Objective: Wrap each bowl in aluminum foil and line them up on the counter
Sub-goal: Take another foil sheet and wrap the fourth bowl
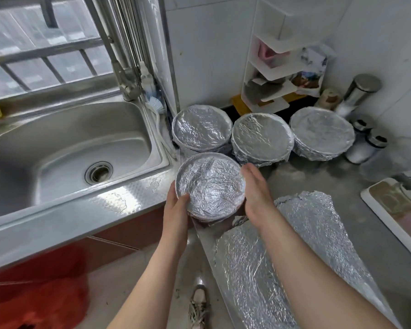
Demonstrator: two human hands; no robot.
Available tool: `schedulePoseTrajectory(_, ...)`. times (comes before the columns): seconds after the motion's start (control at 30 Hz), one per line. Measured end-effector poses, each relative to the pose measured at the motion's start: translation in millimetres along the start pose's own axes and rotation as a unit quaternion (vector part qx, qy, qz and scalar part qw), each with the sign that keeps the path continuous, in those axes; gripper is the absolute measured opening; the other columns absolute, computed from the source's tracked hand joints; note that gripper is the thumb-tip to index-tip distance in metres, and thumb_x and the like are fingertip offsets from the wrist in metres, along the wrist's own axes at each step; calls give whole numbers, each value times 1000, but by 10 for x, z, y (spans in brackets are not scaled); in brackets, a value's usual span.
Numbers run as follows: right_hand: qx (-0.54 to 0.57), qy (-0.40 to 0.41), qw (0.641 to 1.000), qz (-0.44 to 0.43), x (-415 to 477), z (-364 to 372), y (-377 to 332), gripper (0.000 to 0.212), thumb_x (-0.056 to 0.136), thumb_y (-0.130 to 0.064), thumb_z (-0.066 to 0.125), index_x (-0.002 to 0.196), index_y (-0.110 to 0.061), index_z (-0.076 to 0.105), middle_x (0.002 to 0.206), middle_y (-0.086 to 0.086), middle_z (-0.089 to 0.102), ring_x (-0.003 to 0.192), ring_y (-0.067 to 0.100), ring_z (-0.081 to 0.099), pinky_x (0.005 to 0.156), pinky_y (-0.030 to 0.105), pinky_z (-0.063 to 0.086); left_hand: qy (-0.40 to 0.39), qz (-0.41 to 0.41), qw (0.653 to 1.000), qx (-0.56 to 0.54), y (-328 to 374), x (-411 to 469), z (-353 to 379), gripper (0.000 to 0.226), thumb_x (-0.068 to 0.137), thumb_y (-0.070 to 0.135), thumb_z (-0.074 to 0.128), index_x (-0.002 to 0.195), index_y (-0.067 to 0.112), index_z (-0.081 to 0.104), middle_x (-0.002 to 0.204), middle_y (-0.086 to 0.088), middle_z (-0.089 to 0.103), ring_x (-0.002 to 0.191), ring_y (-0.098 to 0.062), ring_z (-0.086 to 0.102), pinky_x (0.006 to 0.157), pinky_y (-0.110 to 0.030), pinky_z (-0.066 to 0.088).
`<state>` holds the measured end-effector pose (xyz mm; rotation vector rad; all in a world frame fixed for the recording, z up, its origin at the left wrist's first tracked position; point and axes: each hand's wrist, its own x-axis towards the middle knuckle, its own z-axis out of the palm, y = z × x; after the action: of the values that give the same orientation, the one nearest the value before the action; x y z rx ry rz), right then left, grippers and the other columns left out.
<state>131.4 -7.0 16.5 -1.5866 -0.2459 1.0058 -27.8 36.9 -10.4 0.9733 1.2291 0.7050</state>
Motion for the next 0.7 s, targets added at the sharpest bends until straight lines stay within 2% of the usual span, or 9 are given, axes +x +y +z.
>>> schedulePoseTrajectory(0.07,-77,36,996,-29,-64,-42,-84,52,101,-29,44,149,-16,30,144,1,43,130,19,42,102,30,33,3,0,1000,-2,7,25,-35,46,94,10,45,134,33,55,127,6,64,116,-13,59,104,-38,43)
schedulePoseTrajectory(0.13,-160,90,982,-42,-170,-121,-122,42,98,-27,45,138,-15,43,115,1,58,105,22,55,97,39,44,2,-16,1000,-16,16,58,-54,47,95,9,44,136,31,52,127,3,64,114,-16,60,104,-41,44)
schedulePoseTrajectory(0.2,-206,101,973,-25,-273,-214,-84,22,96,-31,44,110,-19,56,97,2,62,91,26,61,90,50,50,0,-28,999,-29,-6,73,-49,49,95,7,43,137,31,51,126,2,64,115,-20,61,104,-46,45)
schedulePoseTrajectory(0.27,-174,60,983,18,-391,-250,-45,16,98,-30,44,89,-23,55,95,10,66,87,28,65,86,51,54,15,-39,998,-47,-17,61,-14,50,94,7,43,137,32,50,124,-1,65,112,-23,62,101,-48,47)
schedulePoseTrajectory(0.4,-22,-18,996,87,-480,-269,35,20,101,-24,45,99,-14,62,107,14,69,100,28,65,83,39,54,65,-50,991,-110,-6,-46,195,46,95,4,41,136,24,45,118,-4,63,94,-18,63,88,-38,52)
schedulePoseTrajectory(0.53,52,-9,995,89,-457,-277,91,23,101,-25,44,114,-15,61,119,8,65,111,23,60,81,38,52,85,-38,989,-112,-53,-98,357,60,91,10,44,147,29,32,129,-4,58,109,-24,60,100,-45,45)
schedulePoseTrajectory(0.7,104,-1,991,88,-441,-172,49,21,101,-23,45,112,-14,61,120,8,63,112,22,58,92,47,49,90,-53,984,-144,-40,-90,483,68,90,8,46,149,34,26,135,-6,54,115,-27,59,102,-48,45)
